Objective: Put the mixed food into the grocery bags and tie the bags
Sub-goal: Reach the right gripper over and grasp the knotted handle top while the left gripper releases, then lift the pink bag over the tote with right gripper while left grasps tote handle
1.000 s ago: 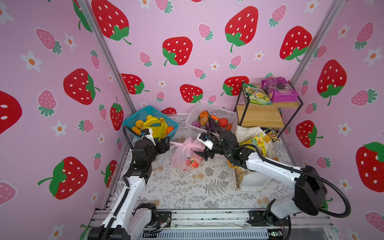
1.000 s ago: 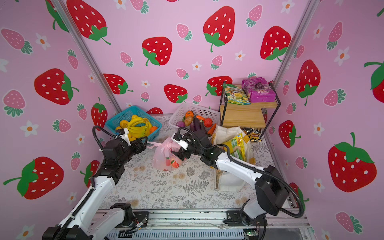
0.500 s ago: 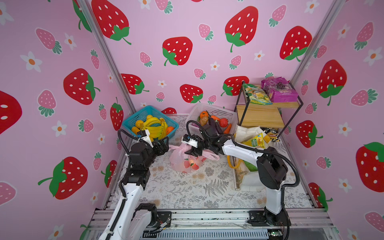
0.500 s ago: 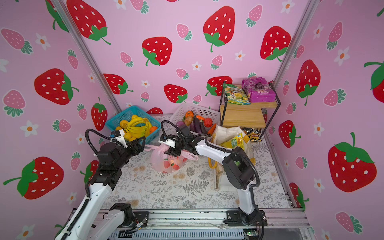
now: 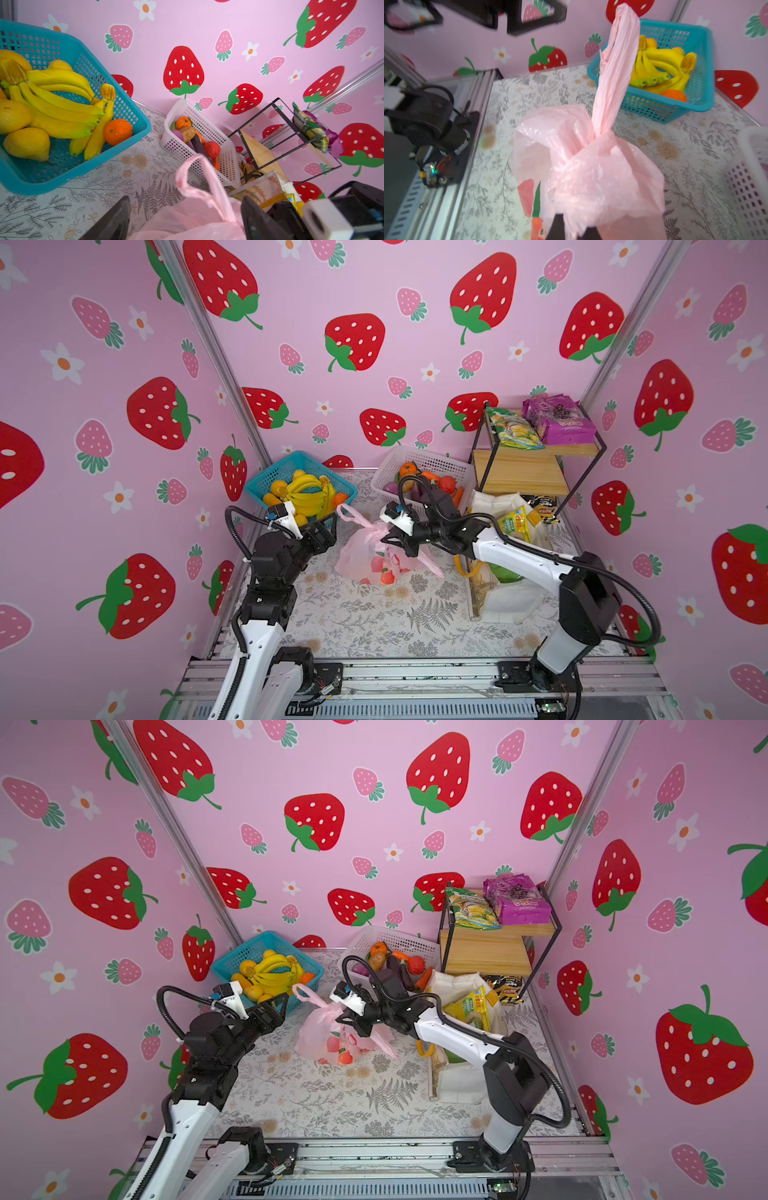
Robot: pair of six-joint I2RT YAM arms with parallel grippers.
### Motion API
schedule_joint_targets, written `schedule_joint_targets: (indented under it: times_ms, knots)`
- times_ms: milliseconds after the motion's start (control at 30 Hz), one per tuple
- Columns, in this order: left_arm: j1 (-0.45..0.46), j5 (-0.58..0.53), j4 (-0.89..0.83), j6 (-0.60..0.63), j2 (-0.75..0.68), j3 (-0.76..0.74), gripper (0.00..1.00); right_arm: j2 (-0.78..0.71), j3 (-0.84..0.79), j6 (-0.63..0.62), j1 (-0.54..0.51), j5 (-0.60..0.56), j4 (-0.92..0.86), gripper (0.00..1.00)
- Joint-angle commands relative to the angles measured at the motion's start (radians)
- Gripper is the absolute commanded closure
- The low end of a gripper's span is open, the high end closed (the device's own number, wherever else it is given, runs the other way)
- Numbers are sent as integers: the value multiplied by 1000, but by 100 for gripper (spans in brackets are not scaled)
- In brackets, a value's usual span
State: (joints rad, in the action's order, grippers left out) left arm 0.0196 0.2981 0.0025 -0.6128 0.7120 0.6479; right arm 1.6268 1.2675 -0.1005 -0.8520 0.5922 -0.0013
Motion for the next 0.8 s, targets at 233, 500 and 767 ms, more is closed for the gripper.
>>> schedule_joint_targets:
  times_ms: [233, 500, 767]
  knots:
    - [49, 65, -5, -166, -93, 65, 18, -433, -72, 355, 34, -351, 115, 100]
    - [422, -123, -5, -115, 57, 128, 19, -677, -63, 331, 35, -831, -105, 100]
    - [800, -215, 36, -82, 380, 270, 26, -839, -73, 271, 35, -1216, -307, 100]
